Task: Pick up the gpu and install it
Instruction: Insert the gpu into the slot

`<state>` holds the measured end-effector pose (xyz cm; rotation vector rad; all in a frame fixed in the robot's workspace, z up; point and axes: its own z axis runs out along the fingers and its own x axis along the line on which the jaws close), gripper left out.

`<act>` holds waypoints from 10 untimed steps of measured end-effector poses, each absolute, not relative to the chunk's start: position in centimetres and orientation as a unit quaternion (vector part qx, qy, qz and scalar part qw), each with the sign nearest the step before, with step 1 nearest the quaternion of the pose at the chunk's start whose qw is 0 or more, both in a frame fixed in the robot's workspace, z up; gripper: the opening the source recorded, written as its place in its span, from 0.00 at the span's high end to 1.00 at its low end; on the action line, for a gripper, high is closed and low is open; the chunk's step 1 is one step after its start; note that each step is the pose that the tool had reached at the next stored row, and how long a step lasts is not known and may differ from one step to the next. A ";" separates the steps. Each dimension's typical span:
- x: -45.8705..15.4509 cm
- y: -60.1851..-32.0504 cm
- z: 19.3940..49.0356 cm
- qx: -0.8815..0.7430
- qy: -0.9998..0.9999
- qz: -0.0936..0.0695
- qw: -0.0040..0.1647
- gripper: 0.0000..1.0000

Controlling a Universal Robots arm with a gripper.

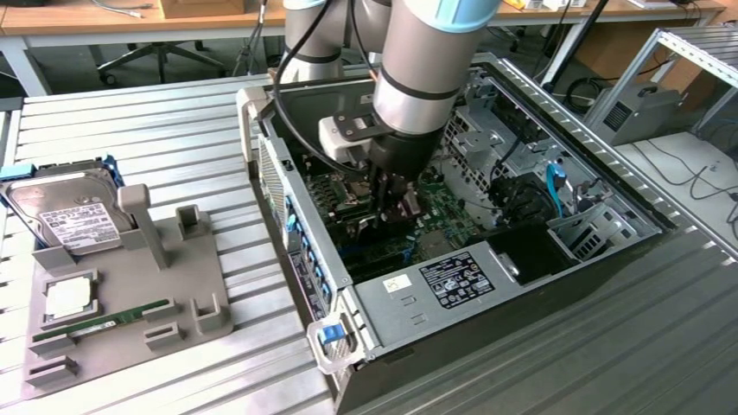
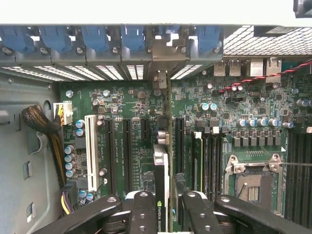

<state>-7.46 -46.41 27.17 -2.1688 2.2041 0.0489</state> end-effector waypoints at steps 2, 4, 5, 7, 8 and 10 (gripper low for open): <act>-7.5 -46.4 27.2 -0.701 0.712 0.016 0.025 0.74; -7.6 -46.4 27.1 -0.701 0.712 0.016 0.025 0.74; -7.6 -46.4 27.1 -0.701 0.712 0.016 0.025 0.74; -7.7 -46.4 27.1 -0.701 0.712 0.016 0.025 0.74; -7.7 -46.4 27.1 -0.701 0.712 0.016 0.025 0.74; -7.8 -46.4 27.0 -0.701 0.712 0.016 0.025 0.74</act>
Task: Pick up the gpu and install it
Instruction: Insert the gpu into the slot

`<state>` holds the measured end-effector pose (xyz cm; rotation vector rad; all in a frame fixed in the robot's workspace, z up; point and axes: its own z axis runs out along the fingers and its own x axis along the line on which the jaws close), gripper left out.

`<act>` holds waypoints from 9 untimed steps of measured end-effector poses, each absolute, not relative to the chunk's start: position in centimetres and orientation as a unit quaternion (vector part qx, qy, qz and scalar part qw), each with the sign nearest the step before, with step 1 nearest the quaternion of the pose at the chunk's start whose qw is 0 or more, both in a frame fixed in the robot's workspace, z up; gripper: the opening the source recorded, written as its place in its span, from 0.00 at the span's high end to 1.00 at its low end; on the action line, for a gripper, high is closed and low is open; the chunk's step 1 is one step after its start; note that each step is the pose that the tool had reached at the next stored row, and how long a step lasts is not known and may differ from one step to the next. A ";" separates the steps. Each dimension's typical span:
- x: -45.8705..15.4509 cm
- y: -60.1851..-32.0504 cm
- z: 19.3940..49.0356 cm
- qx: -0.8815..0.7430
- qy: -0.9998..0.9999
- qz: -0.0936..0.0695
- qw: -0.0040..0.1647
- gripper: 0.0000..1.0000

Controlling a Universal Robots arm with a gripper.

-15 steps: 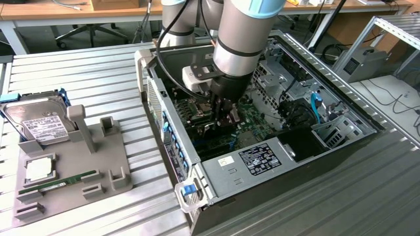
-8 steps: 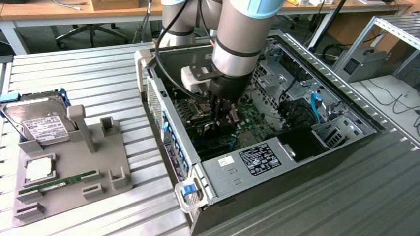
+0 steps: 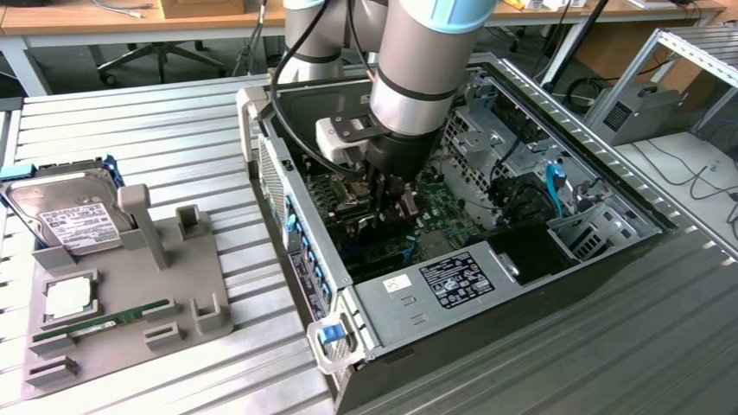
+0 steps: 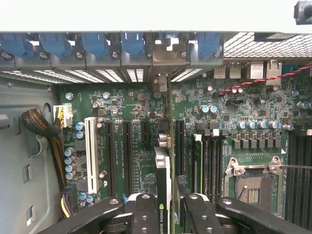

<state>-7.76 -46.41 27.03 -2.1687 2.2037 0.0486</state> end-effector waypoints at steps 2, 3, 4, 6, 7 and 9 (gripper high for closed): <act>-7.8 -46.4 27.0 -0.701 0.712 0.016 0.025 0.74; -7.8 -46.4 27.0 -0.701 0.712 0.016 0.025 0.74; -7.8 -46.4 27.0 -0.701 0.712 0.016 0.025 0.74; -7.8 -46.4 27.0 -0.701 0.712 0.016 0.025 0.74; -7.9 -46.4 26.9 -0.701 0.712 0.016 0.025 0.74; -7.9 -46.4 26.9 -0.701 0.712 0.016 0.025 0.74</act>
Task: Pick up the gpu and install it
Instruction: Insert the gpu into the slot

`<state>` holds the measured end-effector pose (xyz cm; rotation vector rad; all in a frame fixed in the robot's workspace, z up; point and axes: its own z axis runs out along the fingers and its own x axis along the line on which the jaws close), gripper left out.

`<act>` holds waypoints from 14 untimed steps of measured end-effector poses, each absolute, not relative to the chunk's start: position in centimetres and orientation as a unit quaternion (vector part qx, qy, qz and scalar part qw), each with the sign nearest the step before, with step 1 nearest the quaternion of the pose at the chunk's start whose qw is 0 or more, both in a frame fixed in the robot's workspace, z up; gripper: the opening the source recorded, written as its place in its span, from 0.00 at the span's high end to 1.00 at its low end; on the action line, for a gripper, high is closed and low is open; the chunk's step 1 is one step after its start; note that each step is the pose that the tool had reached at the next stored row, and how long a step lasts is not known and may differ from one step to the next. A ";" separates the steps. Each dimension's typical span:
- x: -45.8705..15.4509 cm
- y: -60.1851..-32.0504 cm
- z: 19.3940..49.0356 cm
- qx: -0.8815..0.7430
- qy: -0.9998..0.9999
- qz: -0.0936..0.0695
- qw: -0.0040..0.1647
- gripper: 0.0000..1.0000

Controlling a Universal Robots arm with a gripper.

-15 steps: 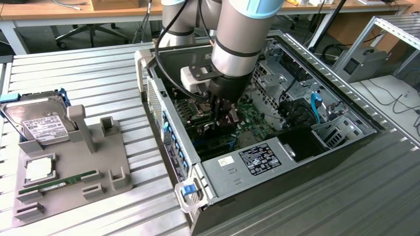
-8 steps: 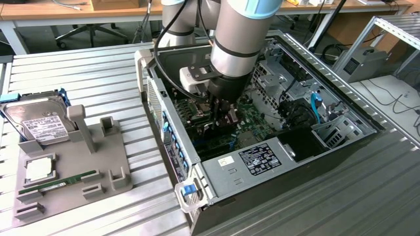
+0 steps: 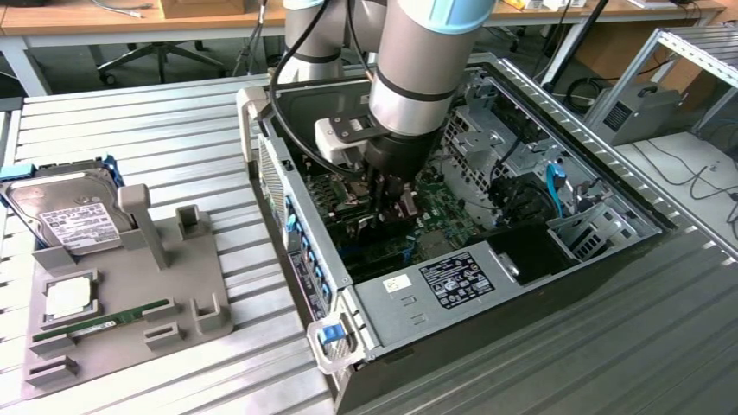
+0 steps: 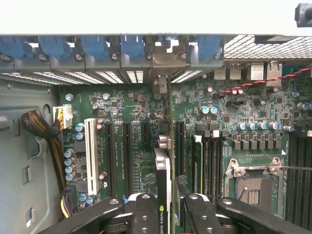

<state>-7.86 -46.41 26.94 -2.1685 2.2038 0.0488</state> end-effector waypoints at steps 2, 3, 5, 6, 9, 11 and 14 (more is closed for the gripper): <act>-7.9 -46.4 26.9 -0.701 0.712 0.016 0.025 0.74; -7.9 -46.4 26.9 -0.701 0.712 0.016 0.025 0.74; -7.9 -46.4 26.9 -0.701 0.712 0.016 0.025 0.74; -7.9 -46.4 26.9 -0.701 0.712 0.016 0.025 0.74; -7.9 -46.4 26.9 -0.701 0.712 0.016 0.025 0.74; -7.9 -46.4 26.9 -0.701 0.712 0.016 0.025 0.74; -7.9 -46.4 26.9 -0.701 0.712 0.016 0.025 0.74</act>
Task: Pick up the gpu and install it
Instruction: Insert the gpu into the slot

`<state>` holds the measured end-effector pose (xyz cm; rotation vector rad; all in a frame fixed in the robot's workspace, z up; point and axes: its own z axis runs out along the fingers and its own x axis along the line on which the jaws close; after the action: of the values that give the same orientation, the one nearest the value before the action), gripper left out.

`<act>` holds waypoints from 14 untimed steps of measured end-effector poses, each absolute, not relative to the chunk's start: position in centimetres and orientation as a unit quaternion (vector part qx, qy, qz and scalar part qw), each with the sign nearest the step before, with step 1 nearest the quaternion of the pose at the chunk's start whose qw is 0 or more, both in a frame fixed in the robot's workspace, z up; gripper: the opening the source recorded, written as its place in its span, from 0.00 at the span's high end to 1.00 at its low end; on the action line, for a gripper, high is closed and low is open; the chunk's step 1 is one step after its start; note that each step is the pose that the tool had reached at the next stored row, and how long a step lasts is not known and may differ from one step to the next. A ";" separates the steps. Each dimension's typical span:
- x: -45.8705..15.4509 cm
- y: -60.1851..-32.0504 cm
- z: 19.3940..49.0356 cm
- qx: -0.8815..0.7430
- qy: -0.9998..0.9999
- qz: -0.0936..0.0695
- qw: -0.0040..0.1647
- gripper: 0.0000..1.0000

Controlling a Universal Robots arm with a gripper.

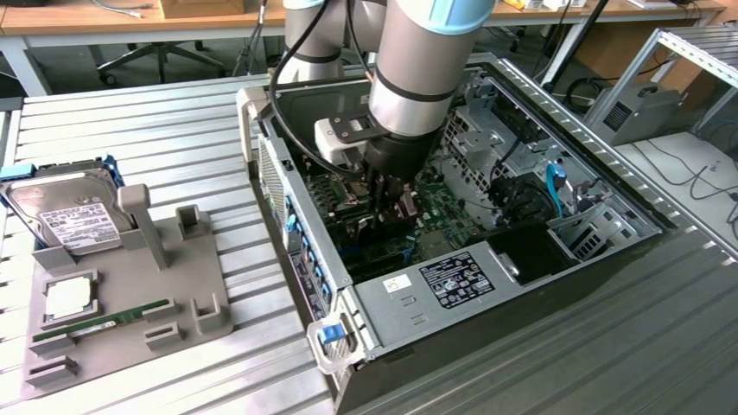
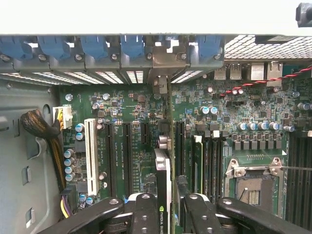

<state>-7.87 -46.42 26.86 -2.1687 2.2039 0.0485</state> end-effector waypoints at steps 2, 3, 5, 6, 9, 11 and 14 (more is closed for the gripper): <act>-7.9 -46.4 26.8 -0.701 0.712 0.016 0.025 0.74; -7.9 -46.4 26.8 -0.701 0.712 0.016 0.025 0.74; -7.9 -46.4 26.8 -0.701 0.712 0.016 0.025 0.74; -7.9 -46.4 26.8 -0.701 0.712 0.016 0.025 0.74; -7.9 -46.4 26.8 -0.701 0.712 0.016 0.025 0.74; -7.9 -46.4 26.8 -0.701 0.712 0.016 0.025 0.74; -7.9 -46.4 26.8 -0.701 0.712 0.016 0.025 0.74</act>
<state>-7.87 -46.41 26.84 -2.1685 2.2038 0.0487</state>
